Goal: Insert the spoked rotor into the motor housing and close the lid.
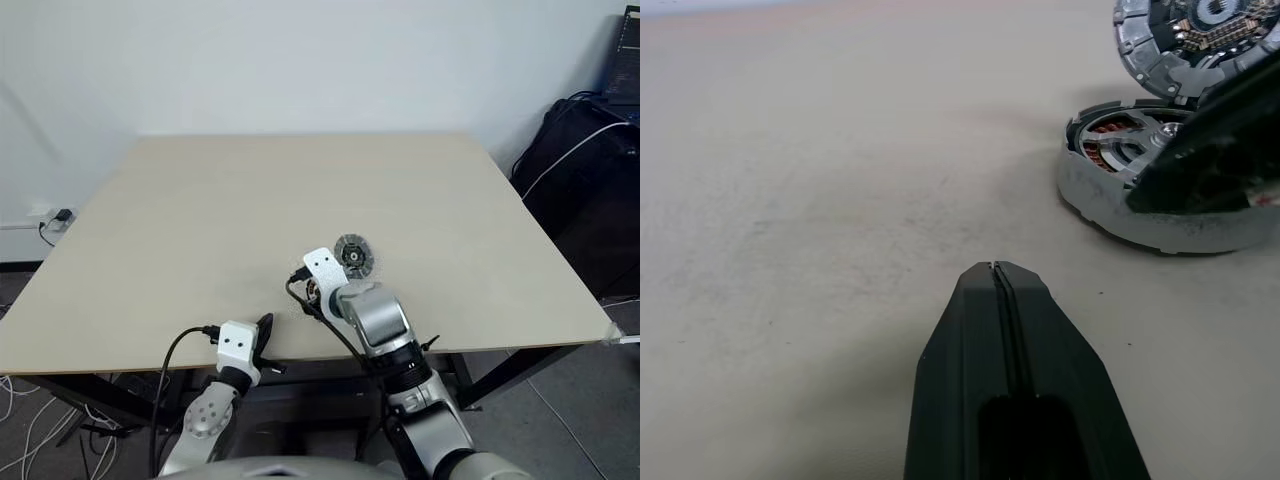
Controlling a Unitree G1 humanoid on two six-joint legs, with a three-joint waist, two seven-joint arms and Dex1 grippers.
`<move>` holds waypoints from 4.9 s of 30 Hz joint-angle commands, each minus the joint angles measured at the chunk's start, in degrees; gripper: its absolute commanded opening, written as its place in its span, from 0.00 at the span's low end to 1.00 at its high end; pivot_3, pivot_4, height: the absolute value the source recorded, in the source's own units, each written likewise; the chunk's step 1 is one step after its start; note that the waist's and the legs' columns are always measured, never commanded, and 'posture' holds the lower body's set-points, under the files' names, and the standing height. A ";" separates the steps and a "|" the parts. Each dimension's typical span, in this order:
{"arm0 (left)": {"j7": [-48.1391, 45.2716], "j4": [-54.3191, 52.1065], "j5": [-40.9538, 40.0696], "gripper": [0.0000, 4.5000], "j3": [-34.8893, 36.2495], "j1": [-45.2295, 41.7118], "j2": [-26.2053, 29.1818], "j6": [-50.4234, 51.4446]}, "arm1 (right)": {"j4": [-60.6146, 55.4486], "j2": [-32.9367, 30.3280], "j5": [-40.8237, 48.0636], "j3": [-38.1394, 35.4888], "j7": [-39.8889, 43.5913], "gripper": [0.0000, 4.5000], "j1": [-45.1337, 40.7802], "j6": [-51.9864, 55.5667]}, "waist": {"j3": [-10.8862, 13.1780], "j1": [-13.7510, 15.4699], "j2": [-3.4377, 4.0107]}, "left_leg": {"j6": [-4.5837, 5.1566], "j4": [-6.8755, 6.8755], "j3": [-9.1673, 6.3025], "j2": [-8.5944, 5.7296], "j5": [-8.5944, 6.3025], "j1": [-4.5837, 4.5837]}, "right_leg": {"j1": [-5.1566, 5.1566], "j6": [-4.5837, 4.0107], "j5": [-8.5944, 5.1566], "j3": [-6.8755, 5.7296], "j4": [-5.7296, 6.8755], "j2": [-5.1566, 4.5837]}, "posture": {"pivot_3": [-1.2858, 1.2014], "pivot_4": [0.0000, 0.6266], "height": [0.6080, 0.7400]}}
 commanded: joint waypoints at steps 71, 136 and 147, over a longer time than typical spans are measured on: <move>-0.51 -0.89 -1.35 0.00 -0.62 -0.97 -1.05 -0.28 | -4.05 -21.51 -12.19 12.57 34.74 0.02 -0.58 -28.52 | 0.20 0.24 -0.24 | -0.04 0.08 -0.05 0.05 0.03 0.02 | 0.02 -0.01 0.00 -0.13 0.04 -0.01 | 0.52 0.00 1.00; -5.62 -1.87 -1.17 0.00 -0.77 -2.71 1.59 2.91 | -13.78 -27.50 0.83 -4.24 16.01 0.00 12.30 -37.90 | 0.35 0.22 -0.28 | -0.07 -0.11 -0.13 -0.01 0.06 0.06 | 0.10 -0.03 -0.06 -0.21 -0.06 0.05 | 0.52 0.00 1.00; -4.73 -2.86 -1.15 0.00 -0.35 -1.54 1.68 2.96 | -7.40 -21.86 3.28 -1.16 15.02 0.00 8.97 -40.49 | 0.35 0.19 -0.28 | -0.08 -0.11 -0.12 0.00 0.07 0.08 | 0.10 -0.03 -0.06 -0.20 -0.02 0.06 | 0.52 0.00 1.00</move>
